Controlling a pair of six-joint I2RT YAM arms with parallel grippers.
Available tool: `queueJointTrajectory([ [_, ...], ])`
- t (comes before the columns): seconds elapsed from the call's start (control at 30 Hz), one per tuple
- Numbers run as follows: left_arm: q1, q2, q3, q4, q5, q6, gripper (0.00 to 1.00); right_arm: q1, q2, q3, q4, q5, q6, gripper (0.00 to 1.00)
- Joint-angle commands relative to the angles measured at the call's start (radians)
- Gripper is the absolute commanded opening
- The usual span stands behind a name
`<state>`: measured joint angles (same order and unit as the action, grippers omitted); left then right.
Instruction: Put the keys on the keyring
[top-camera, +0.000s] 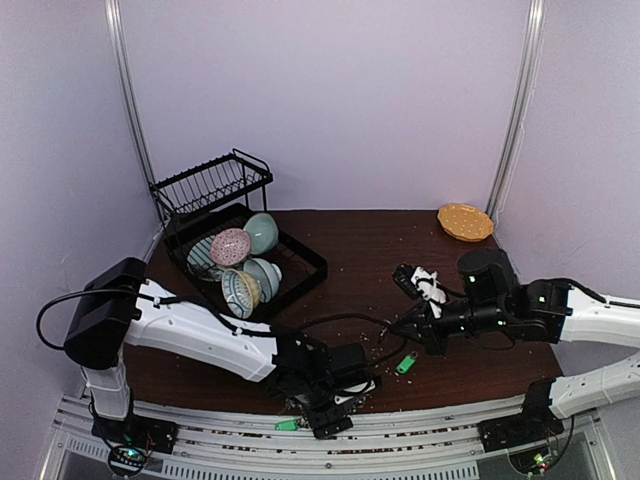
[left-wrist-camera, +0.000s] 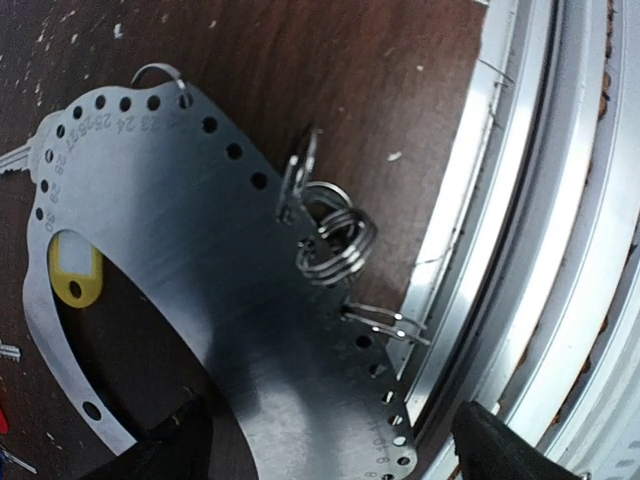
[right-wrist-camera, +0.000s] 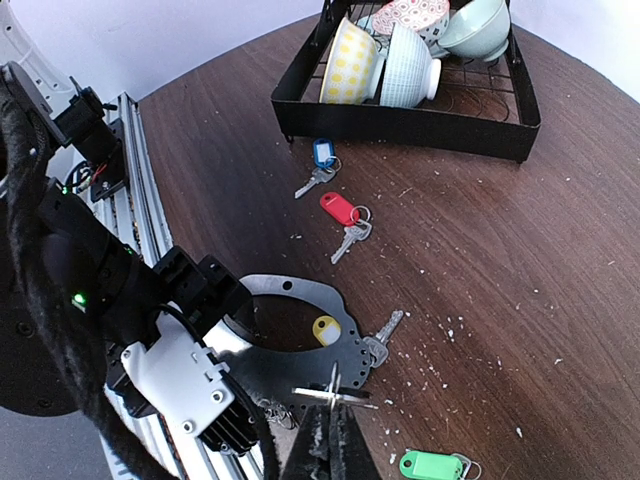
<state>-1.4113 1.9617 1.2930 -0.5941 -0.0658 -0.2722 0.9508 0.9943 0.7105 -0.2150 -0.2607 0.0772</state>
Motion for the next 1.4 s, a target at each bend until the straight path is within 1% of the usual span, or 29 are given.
queueJointTrajectory([
  [0.0, 0.003, 0.002, -0.009, -0.029, -0.048, -0.035, 0.84, -0.005, -0.031, -0.004, -0.009, -0.012, 0.002, 0.0],
  [0.2, 0.003, 0.025, -0.017, -0.024, -0.06, -0.035, 0.69, -0.005, -0.048, 0.0, -0.018, 0.002, 0.003, 0.0],
  [0.43, -0.01, 0.032, -0.014, -0.024, -0.109, -0.034, 0.6, -0.005, -0.066, -0.001, -0.02, 0.009, 0.004, 0.0],
  [0.47, -0.015, 0.032, -0.014, -0.024, -0.118, -0.031, 0.62, -0.006, -0.065, -0.001, -0.02, 0.009, 0.004, 0.0],
  [0.53, -0.021, 0.044, -0.009, -0.026, -0.111, -0.015, 0.78, -0.005, -0.06, 0.0, -0.018, 0.008, 0.004, 0.0],
  [0.6, -0.023, 0.055, -0.002, -0.034, -0.1, 0.0, 0.81, -0.005, -0.058, 0.0, -0.018, 0.008, 0.003, 0.0],
  [0.67, -0.023, 0.062, -0.002, -0.035, -0.088, 0.01, 0.8, -0.005, -0.056, 0.001, -0.019, 0.008, 0.003, 0.0],
  [0.73, -0.023, 0.062, -0.006, -0.033, -0.089, 0.014, 0.72, -0.004, -0.059, 0.002, -0.022, 0.007, 0.002, 0.0],
  [0.77, -0.022, 0.059, -0.005, -0.033, -0.09, 0.017, 0.66, -0.006, -0.061, 0.002, -0.024, 0.008, 0.002, 0.0],
  [0.83, -0.023, 0.055, -0.004, -0.035, -0.091, 0.018, 0.5, -0.005, -0.066, 0.001, -0.026, 0.012, 0.004, 0.0],
  [0.87, -0.023, 0.051, -0.006, -0.035, -0.092, 0.014, 0.43, -0.005, -0.069, 0.001, -0.027, 0.013, 0.004, 0.0],
  [1.03, -0.023, 0.003, -0.02, -0.033, -0.109, -0.004, 0.4, -0.005, -0.074, 0.007, -0.03, 0.018, 0.006, 0.0],
  [1.3, -0.005, -0.151, -0.074, 0.029, -0.098, -0.018, 0.34, -0.004, -0.101, 0.021, -0.038, 0.051, 0.003, 0.0],
  [1.37, 0.006, -0.176, -0.077, 0.02, -0.116, -0.023, 0.33, -0.004, -0.112, 0.023, -0.036, 0.059, 0.004, 0.0],
])
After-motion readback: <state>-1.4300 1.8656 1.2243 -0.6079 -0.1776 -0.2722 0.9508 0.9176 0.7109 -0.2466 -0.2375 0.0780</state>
